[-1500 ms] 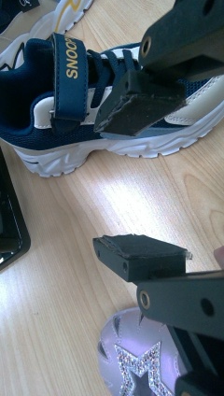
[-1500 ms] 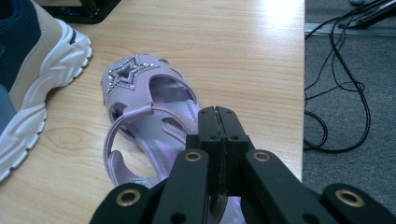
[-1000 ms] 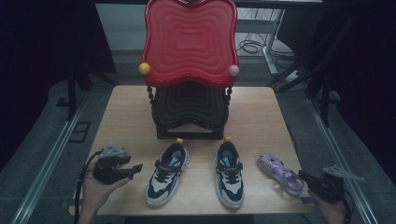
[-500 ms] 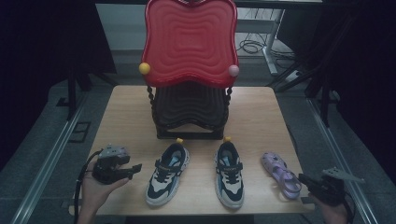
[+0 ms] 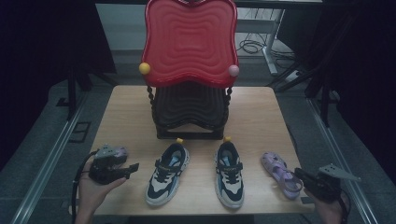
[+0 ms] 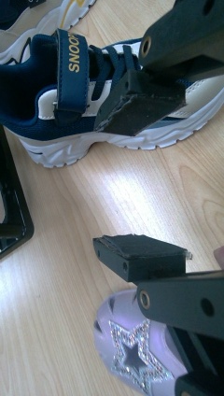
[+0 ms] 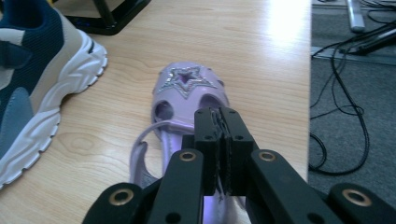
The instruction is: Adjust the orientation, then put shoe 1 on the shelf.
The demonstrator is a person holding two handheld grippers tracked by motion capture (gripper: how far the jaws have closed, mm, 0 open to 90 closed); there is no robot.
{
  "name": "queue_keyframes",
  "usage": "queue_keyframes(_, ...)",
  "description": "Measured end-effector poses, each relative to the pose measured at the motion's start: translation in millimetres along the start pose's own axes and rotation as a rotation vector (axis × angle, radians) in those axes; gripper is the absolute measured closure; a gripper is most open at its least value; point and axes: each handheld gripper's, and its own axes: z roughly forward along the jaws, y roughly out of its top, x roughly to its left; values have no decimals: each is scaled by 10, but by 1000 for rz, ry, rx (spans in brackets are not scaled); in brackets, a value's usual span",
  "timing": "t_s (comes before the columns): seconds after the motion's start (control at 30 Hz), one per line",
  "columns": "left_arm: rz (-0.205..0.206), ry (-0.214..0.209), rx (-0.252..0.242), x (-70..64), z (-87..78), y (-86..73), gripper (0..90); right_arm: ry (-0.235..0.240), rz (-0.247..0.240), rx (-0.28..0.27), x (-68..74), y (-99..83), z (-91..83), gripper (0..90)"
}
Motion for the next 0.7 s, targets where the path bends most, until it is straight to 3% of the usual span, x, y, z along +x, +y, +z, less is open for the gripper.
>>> queue_keyframes(0.3,-17,42,-9,40,-188,-77,387,57,-40,7,125,74,28,773)
queue_keyframes(0.53,-68,83,-33,179,-428,-327,388,71,-53,32,183,37,44,739)
queue_keyframes(0.7,-97,96,-35,253,-473,-427,394,77,-64,27,222,16,65,722)
